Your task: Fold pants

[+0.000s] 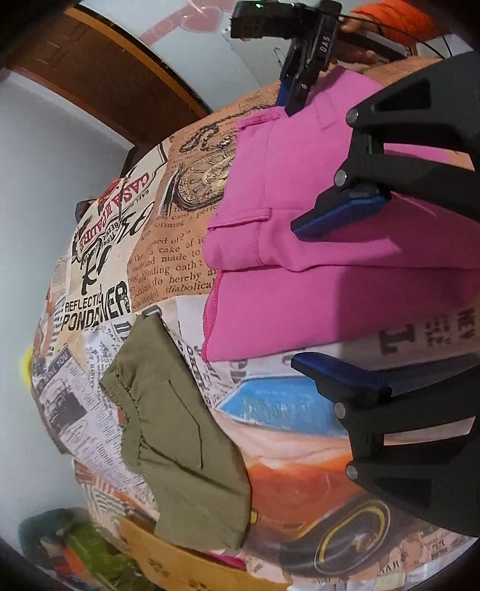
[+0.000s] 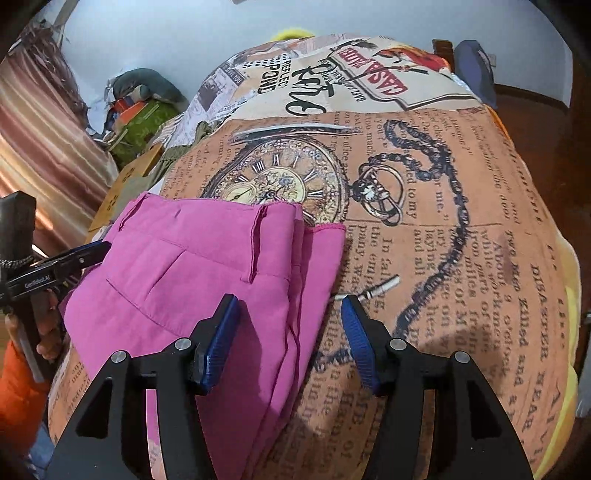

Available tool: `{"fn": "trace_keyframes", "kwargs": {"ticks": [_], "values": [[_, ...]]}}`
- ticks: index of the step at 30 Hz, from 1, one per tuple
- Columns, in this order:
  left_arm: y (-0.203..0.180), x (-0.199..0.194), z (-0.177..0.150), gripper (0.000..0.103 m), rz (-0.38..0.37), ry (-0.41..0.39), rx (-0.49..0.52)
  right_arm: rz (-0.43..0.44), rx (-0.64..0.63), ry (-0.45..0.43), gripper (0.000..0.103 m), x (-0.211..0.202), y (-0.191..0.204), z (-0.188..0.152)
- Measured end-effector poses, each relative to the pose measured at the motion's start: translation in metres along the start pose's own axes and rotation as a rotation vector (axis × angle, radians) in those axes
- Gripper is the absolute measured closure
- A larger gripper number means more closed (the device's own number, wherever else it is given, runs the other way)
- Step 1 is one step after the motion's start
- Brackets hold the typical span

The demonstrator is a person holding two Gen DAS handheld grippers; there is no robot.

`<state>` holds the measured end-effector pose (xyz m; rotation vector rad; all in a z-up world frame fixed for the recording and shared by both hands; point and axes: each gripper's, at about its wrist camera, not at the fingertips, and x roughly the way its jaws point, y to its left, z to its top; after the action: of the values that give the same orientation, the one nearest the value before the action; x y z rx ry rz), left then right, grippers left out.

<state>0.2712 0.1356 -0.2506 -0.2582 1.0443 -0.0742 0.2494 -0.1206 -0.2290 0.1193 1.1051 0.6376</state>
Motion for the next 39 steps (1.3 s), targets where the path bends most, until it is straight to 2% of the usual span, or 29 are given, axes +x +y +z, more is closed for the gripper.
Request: {"fn": "trace_keyframes", "kwargs": {"ticks": [5,6,8,10,12,16,19,27,34,39], "values": [[-0.004,0.011,0.007,0.038,-0.006,0.012,0.004,0.019,-0.01,0.004,0.05,0.005,0.0,0.004],[-0.005,0.012,0.007,0.04,-0.003,0.012,0.005,0.022,-0.01,0.003,0.053,0.006,0.0,0.005],[-0.006,0.014,0.007,0.046,-0.013,0.013,-0.005,0.033,-0.016,0.001,0.06,0.007,0.002,0.005],[-0.008,0.015,0.008,0.066,-0.049,0.027,-0.007,0.033,-0.029,-0.005,0.068,0.007,0.004,0.007],[-0.012,0.016,0.009,0.075,-0.061,0.036,-0.003,0.013,-0.055,-0.014,0.073,0.006,0.009,0.008],[-0.02,0.014,0.011,0.087,-0.027,0.035,0.026,-0.023,-0.096,-0.048,0.084,0.0,0.015,0.012],[-0.023,0.008,0.012,0.092,-0.005,0.025,0.043,-0.028,-0.106,-0.067,0.088,-0.006,0.017,0.017],[-0.035,-0.03,0.019,0.094,0.013,-0.053,0.087,-0.029,-0.145,-0.14,0.091,-0.035,0.032,0.03],[-0.045,-0.085,0.027,0.097,0.052,-0.181,0.134,-0.035,-0.21,-0.231,0.091,-0.063,0.062,0.045],[-0.035,-0.119,0.037,0.1,0.084,-0.256,0.125,-0.034,-0.249,-0.297,0.091,-0.078,0.084,0.063]]}}
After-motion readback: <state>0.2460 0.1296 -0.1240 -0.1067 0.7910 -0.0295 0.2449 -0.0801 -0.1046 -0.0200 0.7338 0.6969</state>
